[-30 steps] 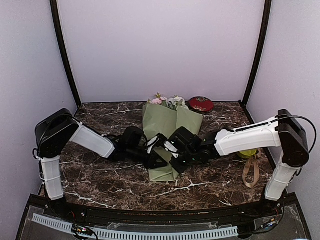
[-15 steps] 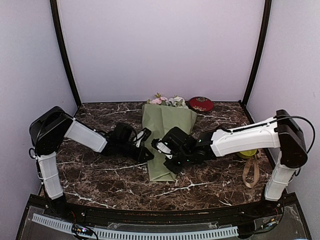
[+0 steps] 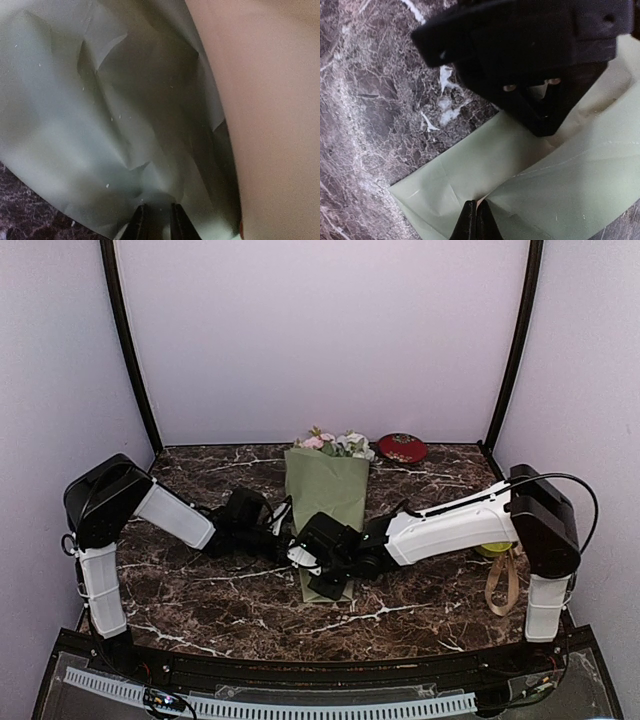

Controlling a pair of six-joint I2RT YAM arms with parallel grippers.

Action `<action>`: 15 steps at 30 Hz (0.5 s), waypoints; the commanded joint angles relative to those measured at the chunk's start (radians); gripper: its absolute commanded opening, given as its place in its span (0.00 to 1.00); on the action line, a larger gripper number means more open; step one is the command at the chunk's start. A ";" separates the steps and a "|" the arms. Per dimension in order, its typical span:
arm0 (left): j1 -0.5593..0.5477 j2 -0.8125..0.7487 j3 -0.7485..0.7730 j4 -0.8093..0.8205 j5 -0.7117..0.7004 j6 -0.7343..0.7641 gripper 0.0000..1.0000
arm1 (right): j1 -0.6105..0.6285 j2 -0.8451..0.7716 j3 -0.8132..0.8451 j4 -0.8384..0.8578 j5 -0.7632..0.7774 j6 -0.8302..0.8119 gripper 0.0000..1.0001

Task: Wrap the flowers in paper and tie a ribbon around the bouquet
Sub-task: Fold the two-thirds-folded wrapping paper at the center of the board.

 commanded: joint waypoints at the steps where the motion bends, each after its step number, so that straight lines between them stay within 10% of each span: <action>1: 0.002 -0.023 -0.073 0.033 0.008 -0.045 0.16 | 0.012 0.040 0.001 0.017 -0.013 -0.026 0.00; 15: 0.113 -0.366 -0.283 0.190 -0.089 -0.054 0.51 | 0.012 0.057 -0.011 0.046 0.008 -0.005 0.00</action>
